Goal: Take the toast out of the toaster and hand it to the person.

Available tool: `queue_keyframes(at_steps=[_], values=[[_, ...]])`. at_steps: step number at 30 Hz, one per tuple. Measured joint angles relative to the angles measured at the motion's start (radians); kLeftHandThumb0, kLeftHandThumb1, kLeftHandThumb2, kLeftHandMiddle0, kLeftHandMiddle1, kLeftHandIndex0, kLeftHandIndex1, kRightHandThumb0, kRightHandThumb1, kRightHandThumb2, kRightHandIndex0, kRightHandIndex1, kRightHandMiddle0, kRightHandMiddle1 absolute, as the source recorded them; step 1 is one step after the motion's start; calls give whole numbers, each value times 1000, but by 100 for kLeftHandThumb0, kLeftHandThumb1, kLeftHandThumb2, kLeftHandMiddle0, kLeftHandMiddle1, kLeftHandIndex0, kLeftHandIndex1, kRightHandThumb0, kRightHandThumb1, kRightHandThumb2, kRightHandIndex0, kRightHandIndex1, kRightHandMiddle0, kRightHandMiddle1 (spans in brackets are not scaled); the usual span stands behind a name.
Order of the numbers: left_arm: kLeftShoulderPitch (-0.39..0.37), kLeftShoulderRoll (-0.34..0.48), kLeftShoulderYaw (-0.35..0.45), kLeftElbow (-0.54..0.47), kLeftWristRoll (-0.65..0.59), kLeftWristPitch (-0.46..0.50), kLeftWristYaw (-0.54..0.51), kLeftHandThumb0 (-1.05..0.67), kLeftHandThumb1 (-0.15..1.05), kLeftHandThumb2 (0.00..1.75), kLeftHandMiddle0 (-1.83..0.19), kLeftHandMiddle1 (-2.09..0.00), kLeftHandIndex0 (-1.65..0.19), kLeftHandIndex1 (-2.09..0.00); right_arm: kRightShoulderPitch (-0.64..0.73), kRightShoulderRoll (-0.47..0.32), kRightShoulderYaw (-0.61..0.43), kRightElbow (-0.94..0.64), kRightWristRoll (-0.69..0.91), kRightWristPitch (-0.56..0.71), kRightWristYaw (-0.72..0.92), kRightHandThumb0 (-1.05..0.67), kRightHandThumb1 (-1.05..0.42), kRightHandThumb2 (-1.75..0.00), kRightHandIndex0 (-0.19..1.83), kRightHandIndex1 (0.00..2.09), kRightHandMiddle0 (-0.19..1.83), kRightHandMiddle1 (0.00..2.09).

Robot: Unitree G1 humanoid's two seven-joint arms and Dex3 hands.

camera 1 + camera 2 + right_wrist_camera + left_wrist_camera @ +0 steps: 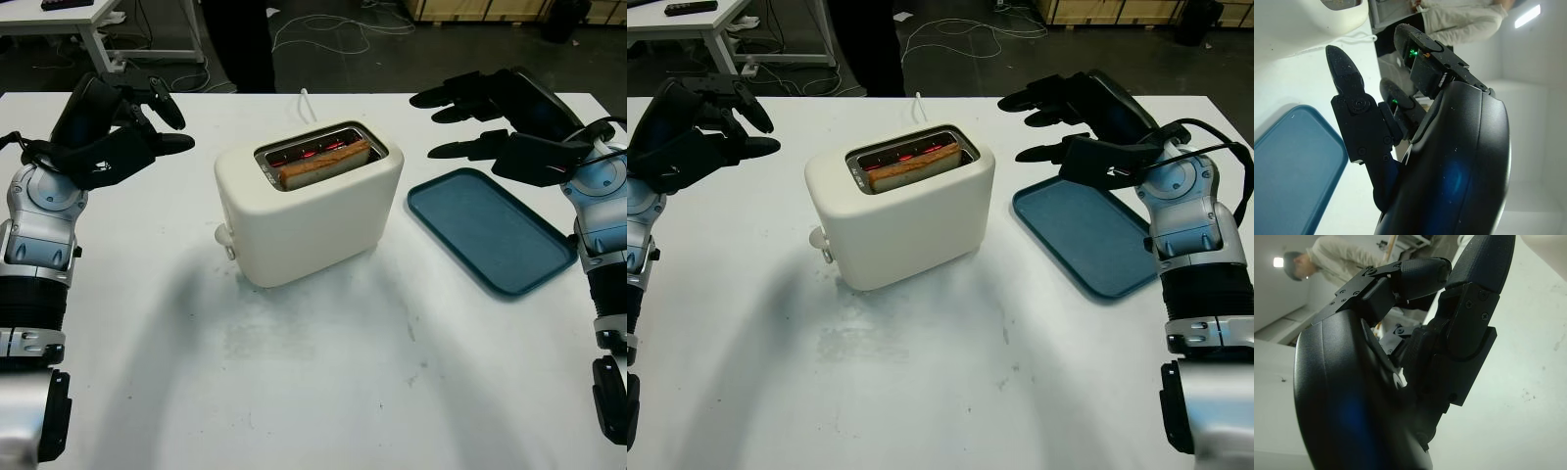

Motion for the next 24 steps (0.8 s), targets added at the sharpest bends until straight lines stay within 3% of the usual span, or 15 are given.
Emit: queue_keyframes(at_steps=[24], values=[[0, 0, 0, -2, 0, 5, 0, -105, 83, 0, -92, -126, -81, -127, 6, 0, 0, -29, 0, 24, 9, -37, -75, 0, 84, 0, 78, 0]])
